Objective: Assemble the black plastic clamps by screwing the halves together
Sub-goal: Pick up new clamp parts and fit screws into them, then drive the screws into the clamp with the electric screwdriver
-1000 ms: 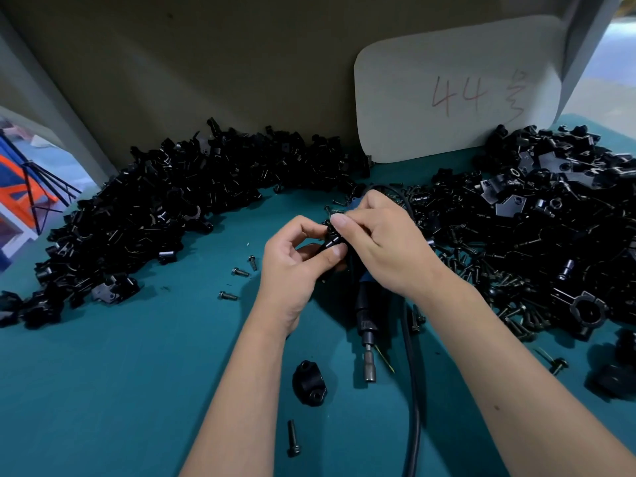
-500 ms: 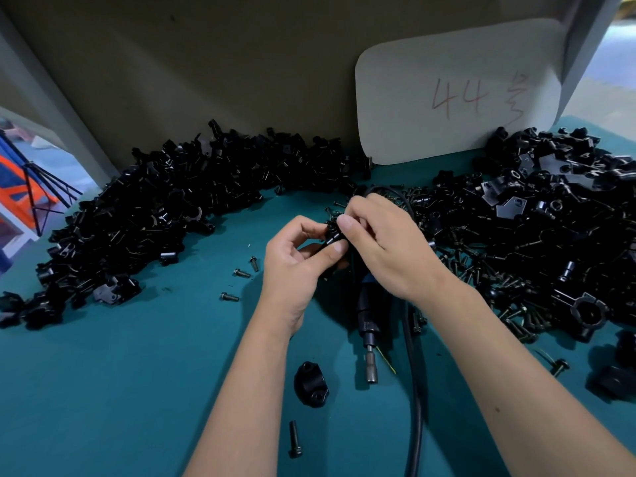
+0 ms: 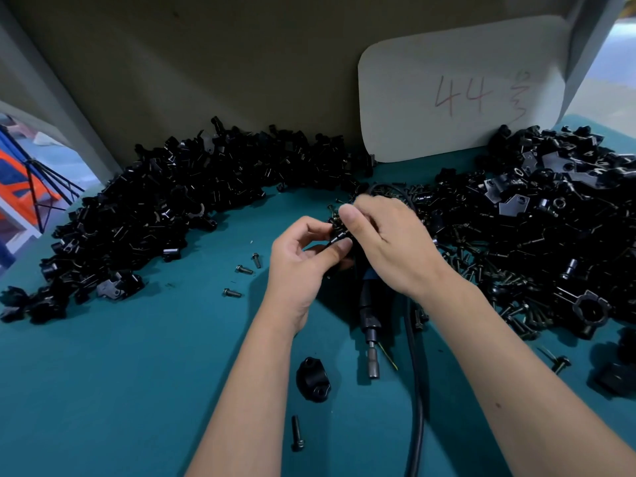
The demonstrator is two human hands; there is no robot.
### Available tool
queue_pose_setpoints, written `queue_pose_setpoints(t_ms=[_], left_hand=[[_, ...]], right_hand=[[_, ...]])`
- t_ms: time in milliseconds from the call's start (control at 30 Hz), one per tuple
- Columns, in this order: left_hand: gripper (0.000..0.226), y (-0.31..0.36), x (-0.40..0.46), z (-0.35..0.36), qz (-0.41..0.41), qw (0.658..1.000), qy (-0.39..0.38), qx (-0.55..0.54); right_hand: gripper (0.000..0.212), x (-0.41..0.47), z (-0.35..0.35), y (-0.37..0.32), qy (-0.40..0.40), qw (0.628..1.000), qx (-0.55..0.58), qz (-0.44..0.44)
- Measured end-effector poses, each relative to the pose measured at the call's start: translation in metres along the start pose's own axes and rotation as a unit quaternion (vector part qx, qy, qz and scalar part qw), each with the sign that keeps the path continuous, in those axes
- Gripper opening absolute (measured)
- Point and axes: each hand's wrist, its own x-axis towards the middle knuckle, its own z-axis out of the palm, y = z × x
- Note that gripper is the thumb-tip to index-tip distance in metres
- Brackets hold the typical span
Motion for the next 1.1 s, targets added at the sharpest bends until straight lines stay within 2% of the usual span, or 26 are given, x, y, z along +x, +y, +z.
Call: queue_pose_setpoints(t_ms=[133,333,400,500,567,633,667,700,767,833,933,1000,1033,1100], left_hand=[[0.01,0.003,0.002,-0.001,-0.049,0.994,0.056,-0.082],[0.015,0.003,0.001,0.005,-0.074,0.989,0.062,-0.114],[0.026,0.001,0.0,0.009,-0.071,0.992,0.069,-0.076],[0.025,-0.001,0.0,0.012,-0.086,0.992,0.079,-0.042],[0.021,0.0,0.001,0.011,-0.114,0.987,0.095,-0.052],[0.02,0.002,0.002,0.008,-0.145,0.982,0.097,-0.069],[0.021,0.004,0.002,0.007,-0.156,0.98,0.088,-0.09],[0.025,0.005,0.003,0.006,-0.161,0.977,0.077,-0.114],[0.027,0.006,0.003,0.003,-0.162,0.974,0.067,-0.146],[0.025,0.008,0.004,-0.002,-0.158,0.974,0.069,-0.149],[0.026,0.009,0.004,-0.013,-0.164,0.981,0.065,-0.082],[0.027,0.01,0.003,-0.021,-0.167,0.985,0.054,-0.007],[0.028,0.011,0.003,-0.024,-0.164,0.985,0.044,0.015],[0.029,0.012,0.003,-0.028,-0.155,0.987,0.019,0.037]], right_hand=[[0.041,-0.003,-0.001,0.003,-0.09,0.994,-0.053,0.007],[0.026,-0.005,-0.001,-0.01,-0.076,0.996,-0.042,0.01],[0.023,-0.005,-0.002,-0.015,-0.079,0.996,-0.046,-0.005],[0.031,-0.003,-0.006,-0.016,-0.117,0.992,-0.044,-0.018],[0.034,0.0,-0.009,-0.015,-0.076,0.997,-0.005,-0.009],[0.039,0.001,-0.009,-0.013,0.037,0.998,-0.001,0.048],[0.043,0.001,-0.008,-0.012,0.071,0.993,-0.036,0.092],[0.048,0.0,-0.005,-0.011,0.071,0.984,-0.09,0.138],[0.065,-0.004,0.006,-0.011,0.011,0.963,-0.17,0.207],[0.075,-0.007,0.015,-0.012,-0.017,0.955,-0.169,0.244],[0.065,-0.005,0.012,-0.007,-0.008,0.957,-0.089,0.276],[0.046,-0.005,0.008,-0.005,0.019,0.954,0.036,0.298],[0.04,-0.005,0.006,-0.005,0.048,0.942,0.126,0.307],[0.032,-0.001,0.004,-0.007,0.108,0.895,0.301,0.312]])
